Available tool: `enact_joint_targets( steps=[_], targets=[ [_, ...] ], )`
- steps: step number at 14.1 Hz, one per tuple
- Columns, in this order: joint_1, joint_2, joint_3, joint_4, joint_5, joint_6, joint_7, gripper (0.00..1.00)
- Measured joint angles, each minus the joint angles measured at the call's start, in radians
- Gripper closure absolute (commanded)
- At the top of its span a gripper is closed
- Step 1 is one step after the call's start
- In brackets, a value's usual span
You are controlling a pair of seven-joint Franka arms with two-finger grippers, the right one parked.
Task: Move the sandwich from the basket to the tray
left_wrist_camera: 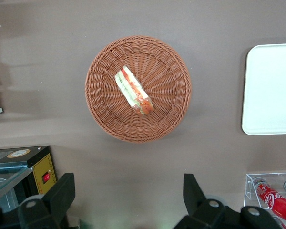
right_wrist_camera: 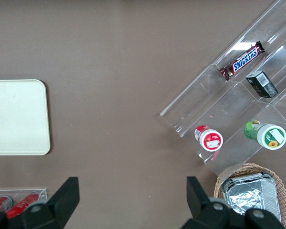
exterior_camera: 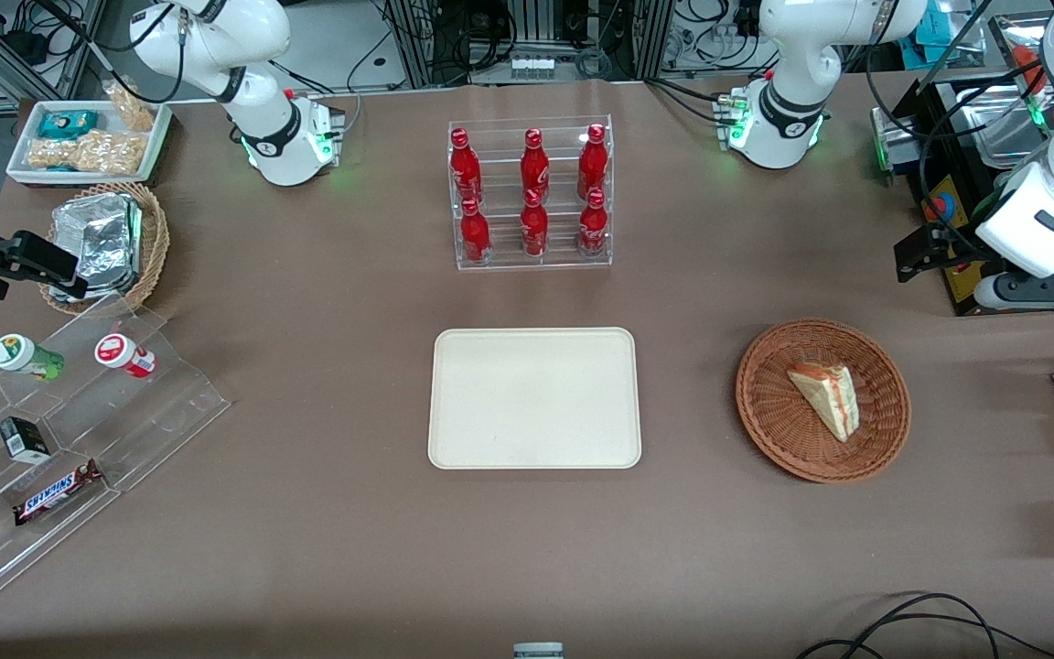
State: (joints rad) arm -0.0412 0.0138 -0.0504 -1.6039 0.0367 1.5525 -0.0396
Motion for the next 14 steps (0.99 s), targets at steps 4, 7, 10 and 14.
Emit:
enact_joint_targets(
  steps=[4,7,10,14],
  targets=[
    [0.0,0.0,0.0,0.004,-0.001,0.005,0.004,0.0],
    [0.0,0.003,0.0,0.004,-0.001,0.005,0.004,0.0],
    [0.0,0.008,0.0,0.004,-0.001,0.005,0.004,0.0],
    [-0.001,0.037,0.0,-0.001,-0.001,0.004,0.004,0.0]
  ],
)
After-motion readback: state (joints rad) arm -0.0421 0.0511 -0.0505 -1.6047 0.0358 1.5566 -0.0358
